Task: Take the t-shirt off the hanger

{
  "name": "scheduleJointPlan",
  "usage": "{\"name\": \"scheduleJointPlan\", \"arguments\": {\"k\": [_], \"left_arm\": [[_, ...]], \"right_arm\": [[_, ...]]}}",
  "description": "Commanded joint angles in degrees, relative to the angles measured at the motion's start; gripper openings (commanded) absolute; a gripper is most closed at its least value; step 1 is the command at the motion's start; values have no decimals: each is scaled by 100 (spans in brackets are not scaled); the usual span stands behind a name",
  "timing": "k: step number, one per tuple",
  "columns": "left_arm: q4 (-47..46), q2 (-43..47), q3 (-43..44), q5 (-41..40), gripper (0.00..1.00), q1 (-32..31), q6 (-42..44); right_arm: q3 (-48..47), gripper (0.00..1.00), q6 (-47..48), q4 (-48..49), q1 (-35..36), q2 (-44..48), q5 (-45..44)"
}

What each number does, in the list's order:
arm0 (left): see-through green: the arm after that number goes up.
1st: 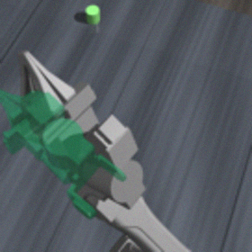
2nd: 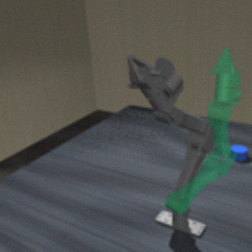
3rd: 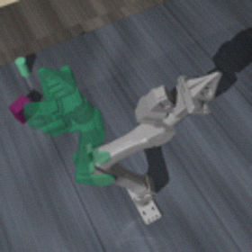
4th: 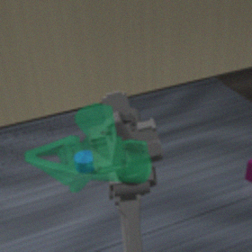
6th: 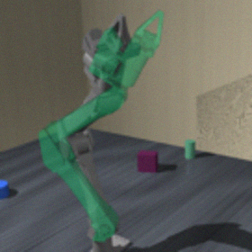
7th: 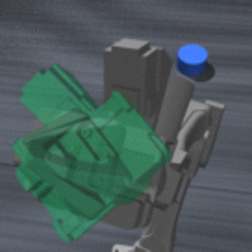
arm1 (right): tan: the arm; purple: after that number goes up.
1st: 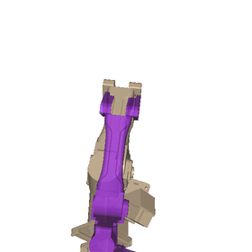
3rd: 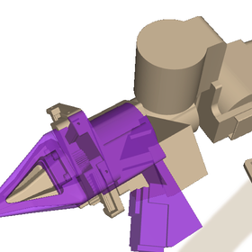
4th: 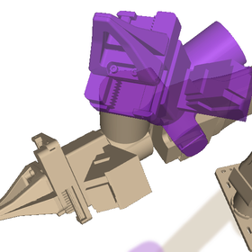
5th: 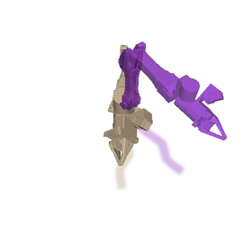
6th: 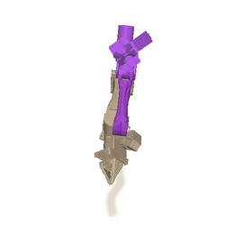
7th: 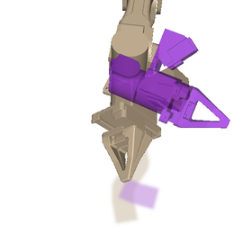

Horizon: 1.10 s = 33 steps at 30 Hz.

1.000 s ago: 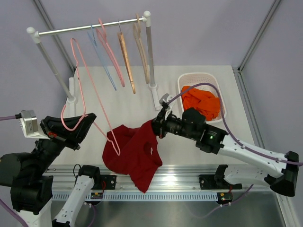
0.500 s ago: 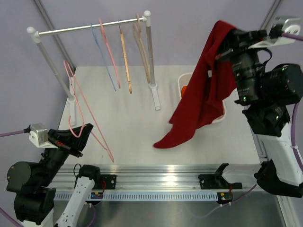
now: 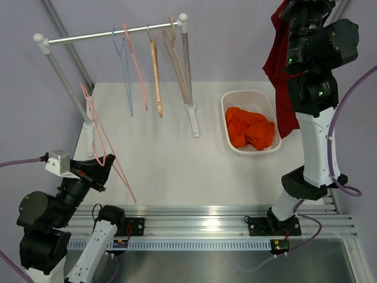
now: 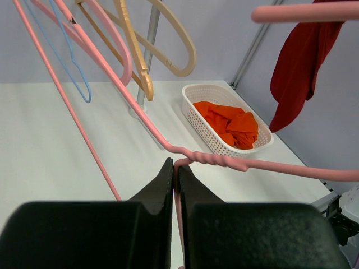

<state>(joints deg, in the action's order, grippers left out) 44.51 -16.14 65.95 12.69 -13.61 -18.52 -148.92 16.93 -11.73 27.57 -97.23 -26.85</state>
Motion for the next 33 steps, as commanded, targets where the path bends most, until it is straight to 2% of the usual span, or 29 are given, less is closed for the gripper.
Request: {"name": "scheduleJointPlan", "arguments": {"k": [1,6,10,16,19,21,22,26,33], "left_arm": [[-145,-64,-91,-249,0,-37,174],[-145,-161,-179,-320,0,-37,235],[-162,-354,-188,-355,0,-63,244],[-162,-443,-144,-416,0,-81,279],[-162,-425,-179,-451,0,-81,297],[-153,-399,-232,-504,0,-107,340],[-153,-399,-232,-504,0,-107,341],[-171,-434,-241,-513,0,-98,332],[-171,-513,-267,-478,0,-98,323]], "right_arm": [[-278,0,161,284,-225,-32,321],[-383,0,197,575,-840,-191,514],[-480,0,-460,435,-1419,-200,812],[-305,0,-576,426,-1597,-323,927],[116,0,-559,434,-1606,-341,744],[1550,0,-708,923,-1711,18,752],[1559,0,-743,926,-1711,20,752],[3556,0,-1094,1575,-1738,423,997],[6311,0,-2175,2367,-1738,968,1279]]}}
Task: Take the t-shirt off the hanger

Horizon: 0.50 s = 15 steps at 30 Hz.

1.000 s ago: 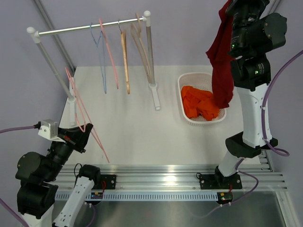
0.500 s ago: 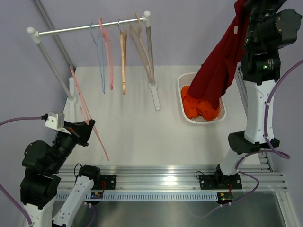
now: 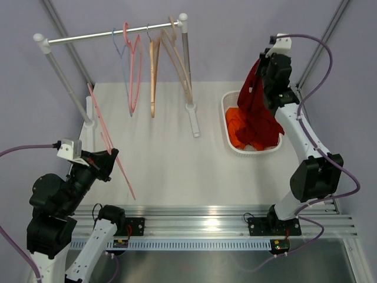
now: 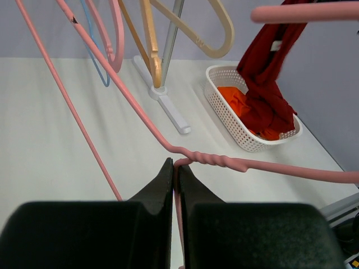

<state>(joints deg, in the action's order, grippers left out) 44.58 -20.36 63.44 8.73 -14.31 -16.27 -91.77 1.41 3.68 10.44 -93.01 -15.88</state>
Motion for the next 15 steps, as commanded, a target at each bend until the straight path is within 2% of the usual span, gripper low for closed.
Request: {"name": "scheduleJointPlan", "arguments": {"k": [1,3,9,11,13,15], "left_arm": [[-177,-134,-7,-73,0,-28,98],[-177,-179,37,-12,0,-28,89],[-195,-433,46,-47,0,-28,142],[-195,-547,37,-47,0,-28,133],[-213,-592,63,-38,0,-28,107],[-213,-601,98,-91,0,-28,72]], "right_arm": [[833,0,-912,888,-24,565,208],[1571,0,-1229,1020,-15,591,252],[3848,0,-2451,1828,-24,1153,-389],[4357,0,-2619,1890,-24,1198,-442],[4483,1,-2733,1821,-15,1058,-329],[4474,6,-2830,1531,-24,1074,-240]]}}
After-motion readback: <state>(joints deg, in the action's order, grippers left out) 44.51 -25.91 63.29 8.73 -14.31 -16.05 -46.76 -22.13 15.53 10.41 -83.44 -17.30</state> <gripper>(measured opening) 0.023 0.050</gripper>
